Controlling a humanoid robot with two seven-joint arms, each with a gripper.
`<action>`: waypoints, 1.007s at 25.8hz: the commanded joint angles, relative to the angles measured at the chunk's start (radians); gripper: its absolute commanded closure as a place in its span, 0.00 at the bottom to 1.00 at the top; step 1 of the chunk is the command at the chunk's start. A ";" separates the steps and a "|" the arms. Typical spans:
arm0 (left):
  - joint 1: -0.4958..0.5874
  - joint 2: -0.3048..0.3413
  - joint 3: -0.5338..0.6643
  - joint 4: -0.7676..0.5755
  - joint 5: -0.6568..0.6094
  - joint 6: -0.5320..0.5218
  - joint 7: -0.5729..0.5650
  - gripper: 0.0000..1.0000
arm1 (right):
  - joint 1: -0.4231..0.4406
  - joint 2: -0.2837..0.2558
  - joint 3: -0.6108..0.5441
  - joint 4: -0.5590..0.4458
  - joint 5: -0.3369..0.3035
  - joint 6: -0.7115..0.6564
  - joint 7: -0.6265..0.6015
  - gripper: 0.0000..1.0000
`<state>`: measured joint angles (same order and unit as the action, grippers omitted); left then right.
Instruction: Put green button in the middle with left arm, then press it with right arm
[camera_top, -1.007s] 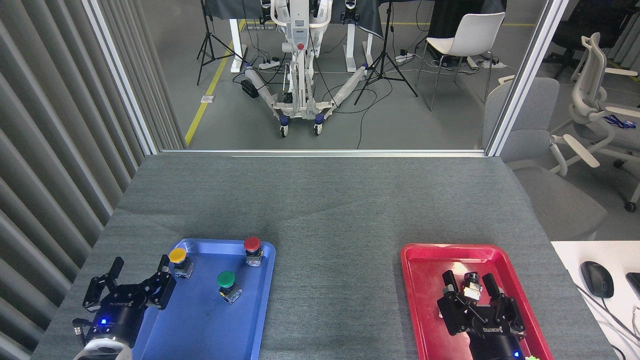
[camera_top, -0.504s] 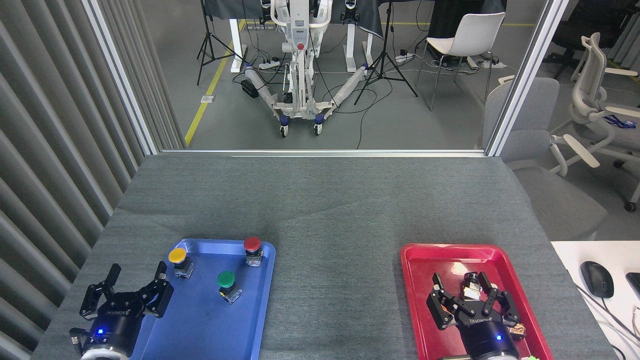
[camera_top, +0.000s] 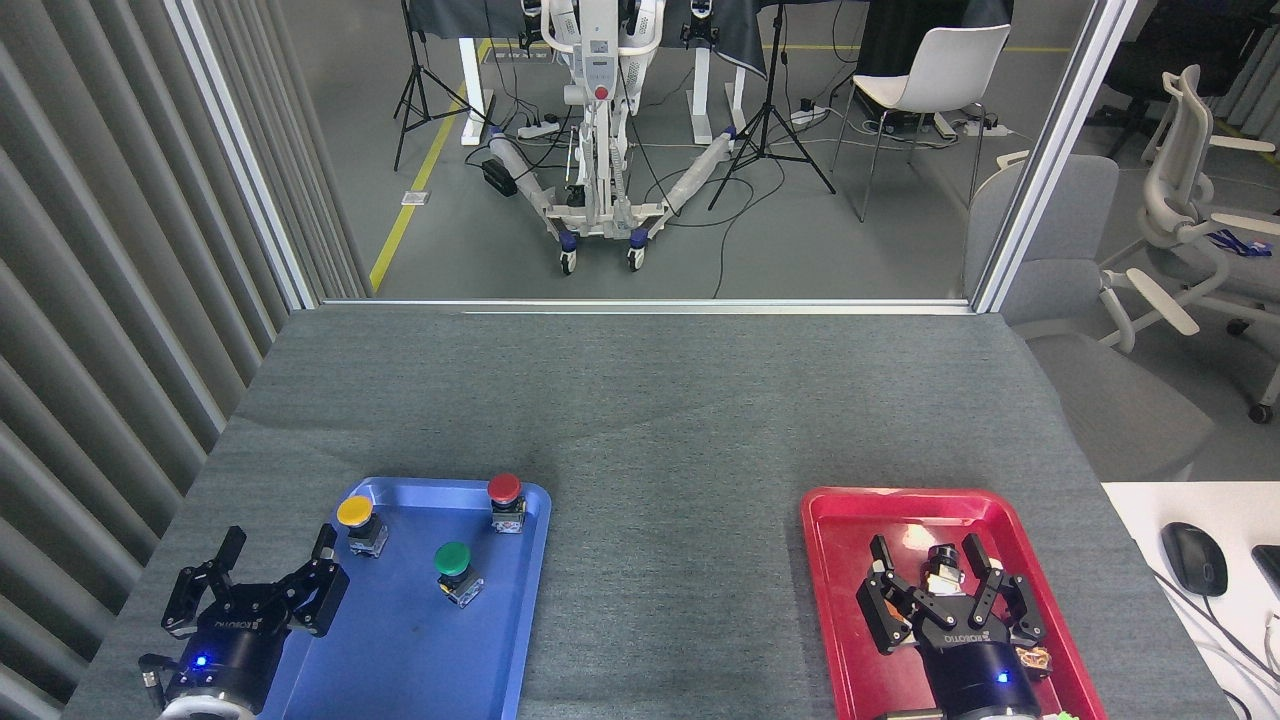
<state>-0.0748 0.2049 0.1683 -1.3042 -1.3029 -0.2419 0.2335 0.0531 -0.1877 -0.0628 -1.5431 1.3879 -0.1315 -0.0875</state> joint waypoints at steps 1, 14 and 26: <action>-0.003 0.001 -0.001 0.000 -0.001 -0.027 0.000 0.00 | 0.001 -0.001 0.000 0.000 0.000 0.003 -0.005 0.01; -0.059 0.001 -0.003 0.051 -0.013 -0.036 -0.003 0.01 | 0.010 -0.002 0.001 -0.003 -0.063 -0.002 0.002 0.01; -0.066 -0.002 -0.047 0.046 -0.012 -0.039 -0.003 0.01 | 0.010 -0.004 0.005 -0.002 -0.053 0.006 -0.001 0.01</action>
<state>-0.1419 0.2035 0.1267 -1.2534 -1.3161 -0.2811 0.2300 0.0630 -0.1918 -0.0585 -1.5448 1.3273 -0.1273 -0.0817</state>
